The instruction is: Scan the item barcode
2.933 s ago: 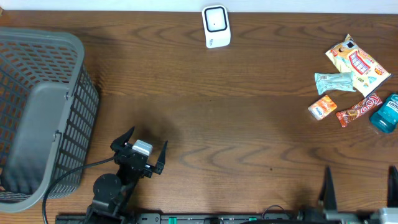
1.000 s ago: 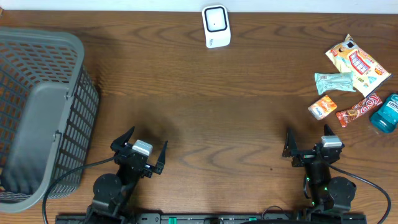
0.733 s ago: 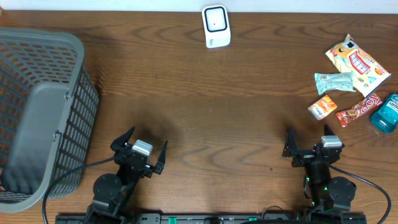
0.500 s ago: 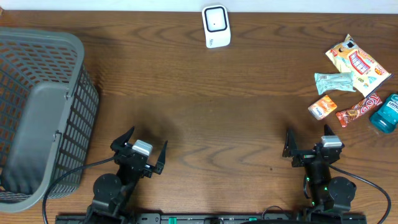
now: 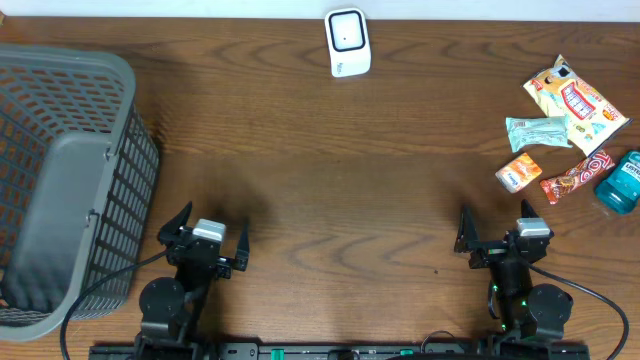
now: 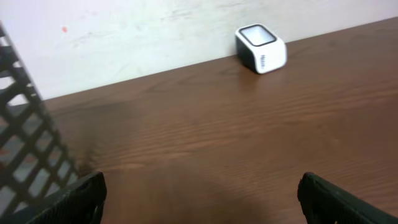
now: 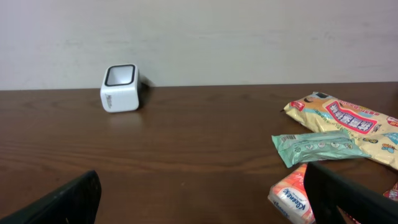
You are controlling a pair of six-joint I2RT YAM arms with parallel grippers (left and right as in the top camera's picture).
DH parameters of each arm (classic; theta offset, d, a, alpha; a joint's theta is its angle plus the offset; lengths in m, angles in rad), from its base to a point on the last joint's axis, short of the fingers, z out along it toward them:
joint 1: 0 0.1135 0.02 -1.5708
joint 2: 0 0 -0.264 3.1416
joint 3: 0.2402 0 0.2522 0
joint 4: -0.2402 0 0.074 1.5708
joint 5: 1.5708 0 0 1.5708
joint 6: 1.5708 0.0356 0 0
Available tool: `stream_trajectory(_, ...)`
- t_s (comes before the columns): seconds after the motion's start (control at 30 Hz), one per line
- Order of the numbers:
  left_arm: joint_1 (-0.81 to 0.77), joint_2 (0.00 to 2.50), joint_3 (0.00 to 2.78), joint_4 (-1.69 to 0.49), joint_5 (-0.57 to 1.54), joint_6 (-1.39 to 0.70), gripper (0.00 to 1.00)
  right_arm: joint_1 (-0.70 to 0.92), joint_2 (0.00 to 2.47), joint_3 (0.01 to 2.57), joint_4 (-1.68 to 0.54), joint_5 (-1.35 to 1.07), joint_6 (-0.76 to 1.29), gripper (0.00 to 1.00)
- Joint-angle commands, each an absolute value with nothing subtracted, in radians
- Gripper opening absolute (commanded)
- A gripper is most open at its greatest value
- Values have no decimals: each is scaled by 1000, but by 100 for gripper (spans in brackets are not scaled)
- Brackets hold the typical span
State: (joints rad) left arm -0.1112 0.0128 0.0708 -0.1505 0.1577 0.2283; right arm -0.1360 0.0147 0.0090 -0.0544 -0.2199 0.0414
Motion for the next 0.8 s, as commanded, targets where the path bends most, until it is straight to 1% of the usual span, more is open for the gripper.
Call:
stream_trajectory(0.0,-80,2,54,-174,163,215,98,-131,6,6,-56,-209,52,99)
stream_trajectory(0.77,-75,4,51,-166,163,215,98,-131,6,6,-56,-209,52,99)
